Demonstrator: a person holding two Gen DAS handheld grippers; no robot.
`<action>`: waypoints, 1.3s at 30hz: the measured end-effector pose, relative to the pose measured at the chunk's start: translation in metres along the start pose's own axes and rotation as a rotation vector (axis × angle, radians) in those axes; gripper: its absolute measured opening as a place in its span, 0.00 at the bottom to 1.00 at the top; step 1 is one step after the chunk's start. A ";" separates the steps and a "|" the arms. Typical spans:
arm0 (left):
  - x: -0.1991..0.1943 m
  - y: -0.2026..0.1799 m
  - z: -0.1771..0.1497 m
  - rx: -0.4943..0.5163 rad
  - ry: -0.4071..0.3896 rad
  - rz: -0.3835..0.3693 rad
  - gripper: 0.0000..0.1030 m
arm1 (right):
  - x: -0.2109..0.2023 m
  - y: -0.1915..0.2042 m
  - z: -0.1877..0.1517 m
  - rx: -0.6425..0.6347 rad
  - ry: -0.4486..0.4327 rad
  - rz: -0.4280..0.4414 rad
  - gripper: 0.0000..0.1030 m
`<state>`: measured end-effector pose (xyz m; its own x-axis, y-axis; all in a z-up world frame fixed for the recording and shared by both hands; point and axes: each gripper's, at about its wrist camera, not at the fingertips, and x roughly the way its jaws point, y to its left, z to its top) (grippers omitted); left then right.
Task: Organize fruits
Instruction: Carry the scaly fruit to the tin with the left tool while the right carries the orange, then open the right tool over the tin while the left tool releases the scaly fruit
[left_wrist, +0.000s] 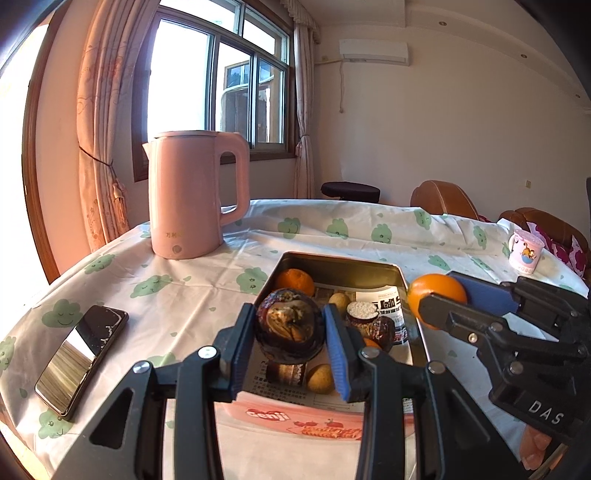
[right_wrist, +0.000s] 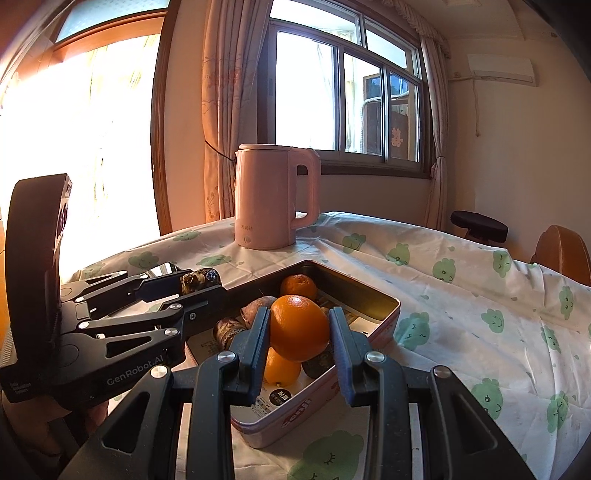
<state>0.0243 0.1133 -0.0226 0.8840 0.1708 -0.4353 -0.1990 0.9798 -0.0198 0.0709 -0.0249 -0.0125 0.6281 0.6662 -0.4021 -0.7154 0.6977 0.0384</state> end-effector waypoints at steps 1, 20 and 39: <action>0.000 0.000 0.000 -0.001 0.001 -0.001 0.38 | 0.001 0.001 0.000 0.001 0.003 0.001 0.33; 0.004 0.001 -0.006 0.001 0.026 -0.020 0.38 | 0.019 0.006 -0.006 0.015 0.079 -0.016 0.33; 0.018 -0.004 -0.014 0.024 0.094 -0.040 0.38 | 0.039 0.005 -0.008 0.021 0.178 0.023 0.33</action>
<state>0.0351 0.1112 -0.0434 0.8470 0.1224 -0.5173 -0.1537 0.9879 -0.0179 0.0894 0.0031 -0.0353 0.5464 0.6260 -0.5564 -0.7211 0.6896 0.0678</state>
